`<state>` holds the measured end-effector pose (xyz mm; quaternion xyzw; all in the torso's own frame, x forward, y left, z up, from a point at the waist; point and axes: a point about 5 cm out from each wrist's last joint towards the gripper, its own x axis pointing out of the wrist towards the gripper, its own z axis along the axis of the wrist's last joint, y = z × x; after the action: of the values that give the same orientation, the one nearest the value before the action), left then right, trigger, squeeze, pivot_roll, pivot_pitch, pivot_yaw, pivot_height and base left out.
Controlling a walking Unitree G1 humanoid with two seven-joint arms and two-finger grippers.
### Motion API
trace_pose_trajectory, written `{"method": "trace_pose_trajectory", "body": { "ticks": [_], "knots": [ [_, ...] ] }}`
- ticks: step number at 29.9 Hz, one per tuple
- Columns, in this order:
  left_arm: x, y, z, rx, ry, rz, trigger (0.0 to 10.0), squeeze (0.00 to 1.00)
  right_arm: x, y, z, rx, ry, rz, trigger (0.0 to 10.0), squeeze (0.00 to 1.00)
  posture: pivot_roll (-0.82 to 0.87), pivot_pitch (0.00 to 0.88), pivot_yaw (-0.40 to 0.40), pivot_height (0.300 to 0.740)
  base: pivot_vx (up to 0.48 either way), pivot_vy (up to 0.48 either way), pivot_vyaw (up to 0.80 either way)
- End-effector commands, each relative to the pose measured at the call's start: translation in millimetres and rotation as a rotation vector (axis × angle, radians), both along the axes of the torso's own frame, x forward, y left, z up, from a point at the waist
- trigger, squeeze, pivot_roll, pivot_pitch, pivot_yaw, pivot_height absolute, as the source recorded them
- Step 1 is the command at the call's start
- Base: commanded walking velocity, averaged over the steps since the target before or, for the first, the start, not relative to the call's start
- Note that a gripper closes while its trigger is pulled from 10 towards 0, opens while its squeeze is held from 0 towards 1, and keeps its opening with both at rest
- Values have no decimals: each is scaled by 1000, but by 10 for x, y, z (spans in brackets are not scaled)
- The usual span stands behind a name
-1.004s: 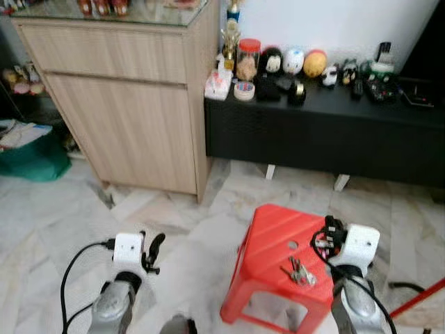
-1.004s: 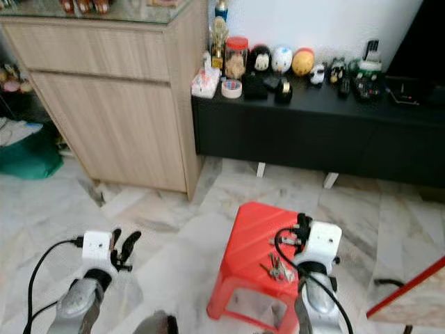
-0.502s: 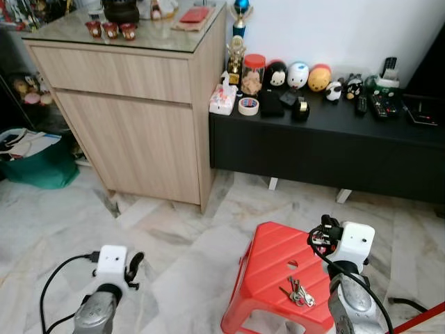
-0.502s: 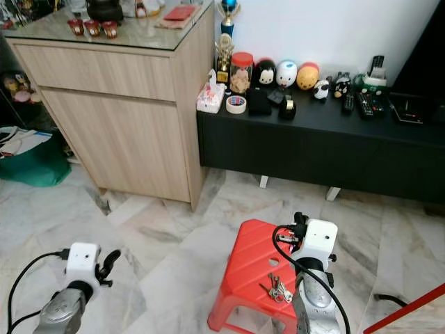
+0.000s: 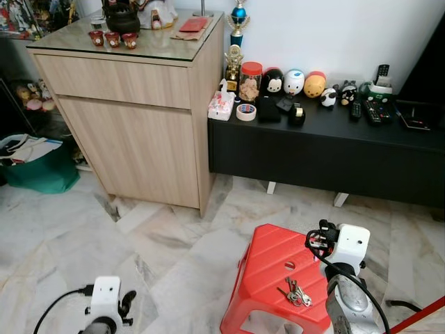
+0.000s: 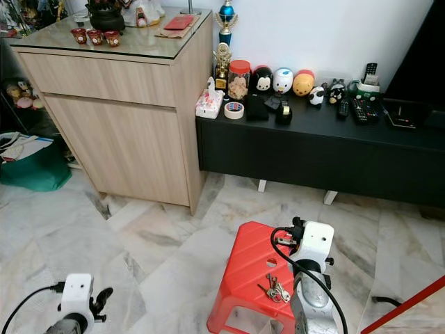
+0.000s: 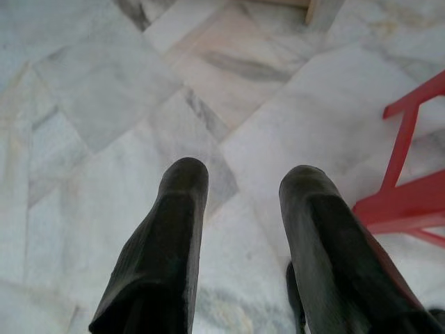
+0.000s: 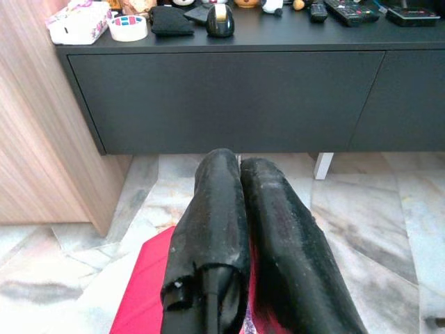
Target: Hang keys on a hook
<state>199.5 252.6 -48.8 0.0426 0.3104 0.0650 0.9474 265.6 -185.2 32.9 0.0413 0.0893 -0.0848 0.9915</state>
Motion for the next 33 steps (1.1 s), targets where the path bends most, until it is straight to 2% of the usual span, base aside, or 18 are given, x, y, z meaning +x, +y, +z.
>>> {"method": "trace_pose_trajectory", "body": {
  "ticks": [1, 5, 9, 19, 33],
  "knots": [
    [-134, -7, -104, -3, 73, 28, 10000, 0, 11, -15, 10, -3, -7, -6, 10000, 0, 59, 3, -39, 740, 0, 0, 0],
    [-243, -32, -185, -11, 133, 41, 10000, 0, 7, -3, -1, -4, -4, -6, 10000, 0, 52, 10, -33, 740, 0, 0, 0],
    [-276, -58, -216, -17, 157, 29, 10000, 0, 9, 3, -3, -7, -5, -1, 10000, 0, 52, 10, -33, 740, 0, 0, 0],
    [-303, -83, -242, -32, 174, 31, 10000, 0, 16, 6, -12, -7, -2, 1, 10000, 0, 60, 0, -36, 740, 0, 0, 0],
    [-411, -117, -305, -48, 210, 48, 10000, 0, 45, -13, -14, 1, -4, -23, 10000, 0, 60, 0, -34, 740, -35, 0, 0]
  ]
}}
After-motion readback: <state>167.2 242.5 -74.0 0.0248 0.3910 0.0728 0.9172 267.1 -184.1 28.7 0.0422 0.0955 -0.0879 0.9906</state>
